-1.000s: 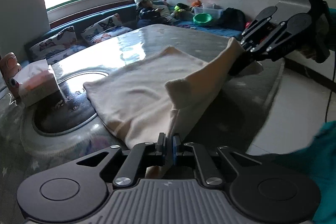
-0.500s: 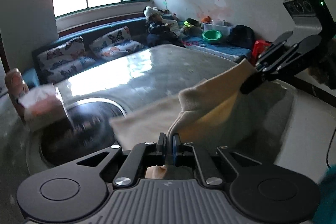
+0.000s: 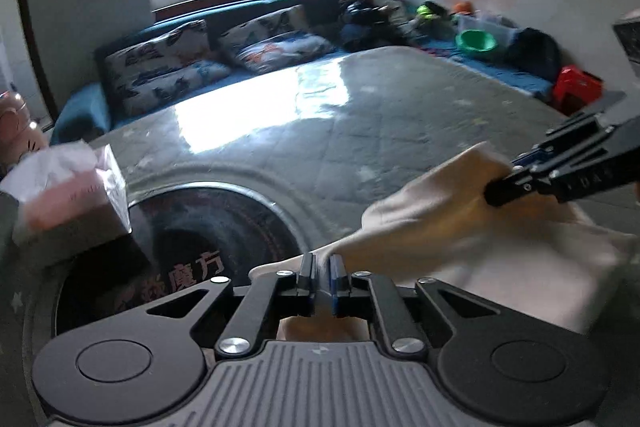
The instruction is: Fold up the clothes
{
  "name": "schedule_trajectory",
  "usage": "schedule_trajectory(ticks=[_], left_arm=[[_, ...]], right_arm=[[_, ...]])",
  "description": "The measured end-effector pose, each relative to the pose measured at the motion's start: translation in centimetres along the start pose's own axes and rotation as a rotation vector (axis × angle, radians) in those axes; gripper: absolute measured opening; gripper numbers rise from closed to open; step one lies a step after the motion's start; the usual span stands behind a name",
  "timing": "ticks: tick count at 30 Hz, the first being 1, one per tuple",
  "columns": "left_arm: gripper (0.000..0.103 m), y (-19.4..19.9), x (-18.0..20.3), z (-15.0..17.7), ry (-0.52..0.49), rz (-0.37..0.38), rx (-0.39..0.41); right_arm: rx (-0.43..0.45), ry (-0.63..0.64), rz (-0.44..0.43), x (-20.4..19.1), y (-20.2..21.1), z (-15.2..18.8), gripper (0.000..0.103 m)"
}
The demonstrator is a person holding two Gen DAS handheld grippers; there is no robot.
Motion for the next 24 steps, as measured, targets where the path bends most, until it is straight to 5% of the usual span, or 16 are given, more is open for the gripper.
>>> schedule_trajectory(ticks=[7,10,17,24], left_arm=[[0.020,-0.8,-2.1,-0.6,0.070,-0.070,0.025],[0.034,0.9,-3.1,-1.0,0.125,-0.073,0.063],[0.035,6.5,-0.8,1.6,0.108,-0.026,0.094],[0.035,7.5,1.3,5.4,0.149,0.030,0.050]], right_arm=[[0.048,-0.019,0.058,0.6,1.0,0.1,0.028],[0.066,0.050,0.052,-1.1,2.2,-0.6,0.028],[0.014,0.162,-0.051,-6.5,0.0,-2.0,0.026],[0.001,0.170,-0.001,-8.1,-3.4,-2.1,0.025]])
Point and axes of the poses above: each gripper's, at about its wrist camera, not at the fingertips, and y roughly against the way its jaws point, x to its right, z to its underside, the point moved 7 cm from there along -y, roughly the way its jaws point, and after that the axes turned 6 degrees about y, right-handed, at the moved point
